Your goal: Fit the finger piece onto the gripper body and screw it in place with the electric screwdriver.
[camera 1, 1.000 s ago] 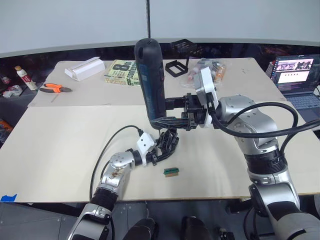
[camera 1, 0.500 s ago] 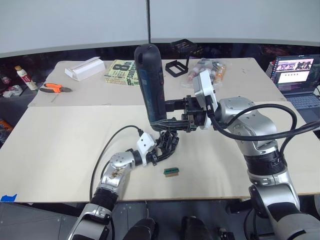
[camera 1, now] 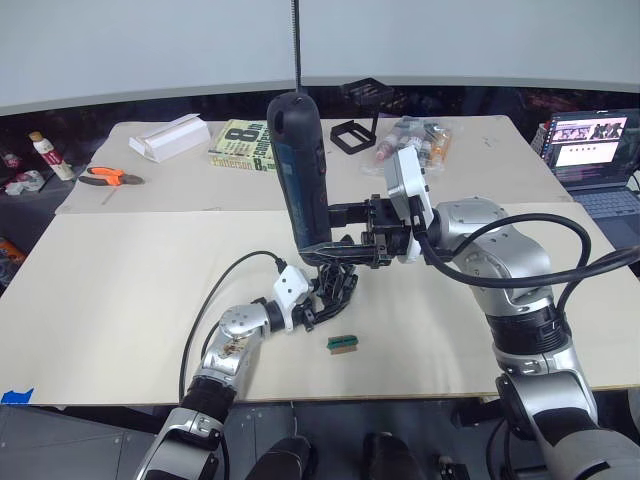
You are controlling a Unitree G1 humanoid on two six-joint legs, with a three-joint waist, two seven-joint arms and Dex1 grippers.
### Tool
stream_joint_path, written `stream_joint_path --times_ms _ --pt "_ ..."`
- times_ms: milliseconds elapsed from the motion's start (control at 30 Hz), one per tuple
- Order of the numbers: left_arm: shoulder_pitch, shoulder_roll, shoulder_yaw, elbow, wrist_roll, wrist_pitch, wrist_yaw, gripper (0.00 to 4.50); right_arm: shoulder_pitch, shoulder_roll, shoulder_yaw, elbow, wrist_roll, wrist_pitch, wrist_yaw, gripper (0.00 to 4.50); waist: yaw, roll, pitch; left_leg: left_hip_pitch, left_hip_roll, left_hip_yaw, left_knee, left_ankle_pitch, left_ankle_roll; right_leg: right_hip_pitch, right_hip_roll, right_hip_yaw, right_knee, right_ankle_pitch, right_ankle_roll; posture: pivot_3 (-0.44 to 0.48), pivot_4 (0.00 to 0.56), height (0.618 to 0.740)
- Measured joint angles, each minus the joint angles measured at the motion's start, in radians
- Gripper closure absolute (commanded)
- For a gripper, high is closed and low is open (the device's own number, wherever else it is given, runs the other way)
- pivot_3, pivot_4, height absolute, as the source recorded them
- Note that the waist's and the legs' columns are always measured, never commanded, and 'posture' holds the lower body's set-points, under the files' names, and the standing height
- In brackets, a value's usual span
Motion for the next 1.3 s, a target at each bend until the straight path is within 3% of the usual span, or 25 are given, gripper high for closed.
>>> stream_joint_path --times_ms 1300 --pt "0.001 -0.001 0.001 0.000 0.000 0.002 0.001 2.18 0.049 0.019 -0.002 -0.023 -0.017 -0.018 -0.038 2.64 -0.001 0.000 0.000 0.001 0.000 0.000 0.000 0.000 0.000 0.001 0.000 0.000 0.000 0.000 0.000 0.000 0.150 0.740"
